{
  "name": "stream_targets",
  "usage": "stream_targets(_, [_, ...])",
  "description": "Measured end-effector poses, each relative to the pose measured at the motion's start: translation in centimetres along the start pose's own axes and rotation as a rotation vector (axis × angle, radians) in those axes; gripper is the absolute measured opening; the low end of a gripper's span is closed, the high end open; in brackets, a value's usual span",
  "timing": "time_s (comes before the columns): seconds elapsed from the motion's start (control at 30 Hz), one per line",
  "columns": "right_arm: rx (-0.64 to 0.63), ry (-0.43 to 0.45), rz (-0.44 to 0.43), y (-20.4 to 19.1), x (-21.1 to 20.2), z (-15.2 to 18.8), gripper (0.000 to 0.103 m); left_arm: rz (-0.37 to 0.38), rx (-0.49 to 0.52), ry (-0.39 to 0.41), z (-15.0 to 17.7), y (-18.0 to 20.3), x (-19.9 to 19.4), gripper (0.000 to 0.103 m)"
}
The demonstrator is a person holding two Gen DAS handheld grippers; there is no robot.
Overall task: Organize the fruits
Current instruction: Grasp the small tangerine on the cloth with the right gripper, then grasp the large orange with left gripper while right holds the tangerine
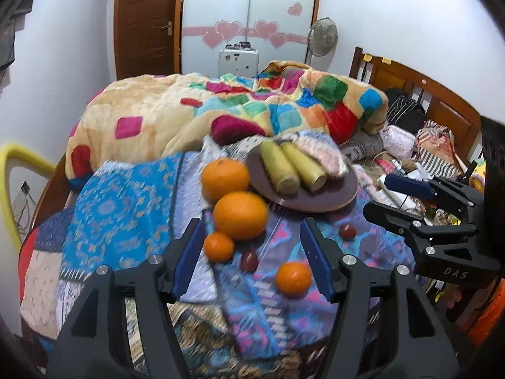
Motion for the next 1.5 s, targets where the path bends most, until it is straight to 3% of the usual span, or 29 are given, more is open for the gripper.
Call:
stream_targets(0.27, [-0.017, -0.059, -0.077, -4.4, 3.1, 2.4, 0.059, -0.026, -0.015, -0.074, 4.3, -2.2, 0.2, 0.063])
stream_targets(0.5, [-0.008, -0.126, -0.115, -5.5, 5.7, 4.0, 0.058, -0.028, -0.020, -0.108, 6.2, -3.1, 0.6, 0.063])
stream_targets(0.63, [0.006, -0.136, -0.147, -5.0, 6.0, 4.2, 0.035, -0.026, -0.009, -0.113, 6.5, -3.0, 0.8, 0.063])
stream_targets(0.83, [-0.008, -0.093, -0.113, -4.1, 4.9, 3.7, 0.034, -0.014, 0.015, -0.099, 5.0, -2.2, 1.8, 0.070])
stream_targets(1.03, [0.019, -0.060, -0.033, -0.1, 4.2, 2.6, 0.034, 0.012, 0.029, -0.086, 2.1, -1.1, 4.2, 0.080])
stream_targets(1.5, [0.076, -0.077, 0.057, 6.4, 4.8, 3.0, 0.035, -0.017, 0.032, -0.165, -0.9, -0.9, 11.2, 0.080])
Point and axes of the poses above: each gripper's, at about its wrist camera, not at the fingertips, and x roughly the way its jaws point, y to its right, z to its underside, the point moved 1 cm from there along x, roughly the way its jaws point, and after that the axes turned 3 degrees about z, right-handed, at the moved point
